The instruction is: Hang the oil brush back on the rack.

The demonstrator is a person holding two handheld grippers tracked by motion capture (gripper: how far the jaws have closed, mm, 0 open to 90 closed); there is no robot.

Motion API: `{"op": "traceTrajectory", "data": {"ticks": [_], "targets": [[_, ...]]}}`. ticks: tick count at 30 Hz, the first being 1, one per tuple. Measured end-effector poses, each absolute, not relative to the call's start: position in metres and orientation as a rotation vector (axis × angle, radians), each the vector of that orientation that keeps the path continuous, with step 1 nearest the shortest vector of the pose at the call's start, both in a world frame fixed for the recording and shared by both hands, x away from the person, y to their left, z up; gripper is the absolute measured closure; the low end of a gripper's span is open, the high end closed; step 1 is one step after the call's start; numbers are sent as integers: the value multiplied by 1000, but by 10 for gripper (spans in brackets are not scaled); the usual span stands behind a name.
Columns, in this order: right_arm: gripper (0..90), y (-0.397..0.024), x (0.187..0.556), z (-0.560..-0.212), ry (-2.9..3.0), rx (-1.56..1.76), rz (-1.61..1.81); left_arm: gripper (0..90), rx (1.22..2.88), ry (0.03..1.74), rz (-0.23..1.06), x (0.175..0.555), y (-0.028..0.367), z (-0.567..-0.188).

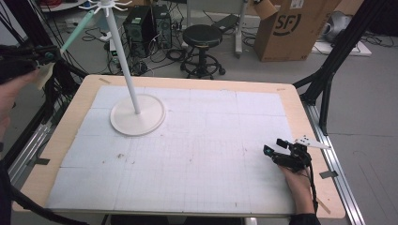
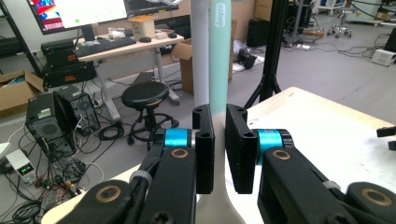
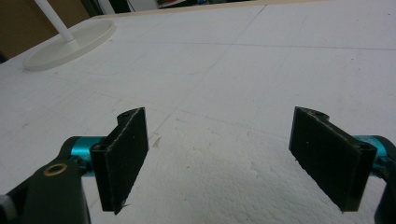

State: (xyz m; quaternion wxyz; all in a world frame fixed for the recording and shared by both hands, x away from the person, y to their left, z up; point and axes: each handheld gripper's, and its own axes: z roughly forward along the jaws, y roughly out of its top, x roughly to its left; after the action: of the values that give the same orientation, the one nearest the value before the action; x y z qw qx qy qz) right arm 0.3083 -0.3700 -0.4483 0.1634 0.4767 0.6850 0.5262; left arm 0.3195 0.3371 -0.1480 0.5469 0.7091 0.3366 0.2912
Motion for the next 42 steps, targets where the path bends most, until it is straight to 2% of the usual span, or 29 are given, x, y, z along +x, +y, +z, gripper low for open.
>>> {"op": "traceTrajectory", "data": {"ticks": [19, 20, 23, 29, 32, 42], "targets": [[189, -370, 308, -448, 1954, 1358, 1500, 812, 1707, 804, 681, 326, 331, -157], [188, -370, 309, -448, 1952, 1355, 1500, 791, 1699, 805, 685, 326, 330, -157], [189, -370, 309, -448, 1953, 1355, 1500, 592, 1682, 816, 677, 325, 331, -156], [189, -370, 309, -448, 1953, 1355, 1500, 358, 1676, 781, 670, 318, 332, -164], [189, -370, 309, -448, 1954, 1355, 1500, 319, 1671, 765, 654, 315, 334, -177], [189, -370, 308, -448, 1953, 1350, 1495, 293, 1696, 722, 554, 310, 332, -254]]}}
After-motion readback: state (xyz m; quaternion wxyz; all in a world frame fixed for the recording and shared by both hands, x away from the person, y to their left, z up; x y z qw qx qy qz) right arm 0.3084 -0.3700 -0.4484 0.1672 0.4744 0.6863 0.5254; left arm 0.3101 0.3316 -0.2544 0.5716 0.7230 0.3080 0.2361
